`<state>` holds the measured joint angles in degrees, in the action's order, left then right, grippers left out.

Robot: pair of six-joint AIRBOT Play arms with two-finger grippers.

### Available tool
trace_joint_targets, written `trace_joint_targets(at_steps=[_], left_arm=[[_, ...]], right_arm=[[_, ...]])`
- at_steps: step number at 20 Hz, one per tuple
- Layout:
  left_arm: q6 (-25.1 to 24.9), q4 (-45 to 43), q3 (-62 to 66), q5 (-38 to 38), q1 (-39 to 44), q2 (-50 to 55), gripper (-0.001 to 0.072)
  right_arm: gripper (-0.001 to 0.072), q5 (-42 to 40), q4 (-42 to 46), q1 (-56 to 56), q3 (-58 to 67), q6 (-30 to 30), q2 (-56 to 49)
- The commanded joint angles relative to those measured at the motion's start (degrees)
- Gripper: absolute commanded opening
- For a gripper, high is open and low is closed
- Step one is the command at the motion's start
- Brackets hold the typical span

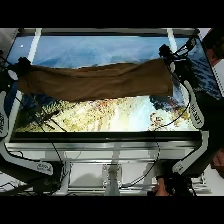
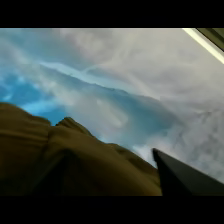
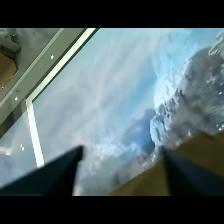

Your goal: Fold the clothes and pants, and hang the long-sleeved shirts on hangers.

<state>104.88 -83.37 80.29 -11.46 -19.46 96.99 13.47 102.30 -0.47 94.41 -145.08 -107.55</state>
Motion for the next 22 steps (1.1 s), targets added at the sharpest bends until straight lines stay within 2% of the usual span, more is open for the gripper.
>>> trace_joint_targets(at_steps=[1, 4, 5, 7, 10, 13, 15, 18, 22], left_arm=[[-0.28, -0.63, 0.04, 0.2, -0.85, -1.05, 0.0705], [-0.28, -1.55, 0.04, -0.66, -3.08, -3.87, 0.0705], [-0.31, -2.45, 0.04, -3.06, -4.11, -4.98, 0.0704], [-0.28, -3.21, 0.04, -13.7, -7.17, -7.19, 0.0701], [-0.96, -3.15, 0.02, -33.03, -12.13, -7.74, 0.0699], [-9.62, 3.23, -0.31, -43.76, -15.87, -6.95, 0.0699], [-14.45, 11.19, -2.21, -43.82, -17.03, -6.78, 0.0699], [-14.95, 14.82, -6.34, -40.41, -16.9, -6.01, 0.0699], [-15.39, 25.97, -10.27, -31.91, -16.87, -3.61, 0.07]], right_arm=[[0.0622, -3.04, -0.02, -0.02, 0.04, 2.97, 0.48], [0.0621, -2.29, 0.17, -0.5, 0.04, 3.8, 1.84], [0.0621, -1.99, 0.13, -0.57, 0.04, 3.8, 2.36], [0.0621, -0.66, 0.15, -0.57, 0.04, 3.96, 3.5], [0.0621, 2.38, 0.02, -0.5, 0.04, 7.87, 5.03], [0.0621, 7.28, 0.02, -0.5, 0.04, 8.33, 6.01], [0.0621, 10.4, -0.02, -0.5, 0.04, 8.33, 6.23], [0.062, 15.04, -0.13, -0.5, 0.04, 8.31, 6.25], [0.062, 19.39, -1.86, -0.5, 0.04, 8.31, 6.25]])
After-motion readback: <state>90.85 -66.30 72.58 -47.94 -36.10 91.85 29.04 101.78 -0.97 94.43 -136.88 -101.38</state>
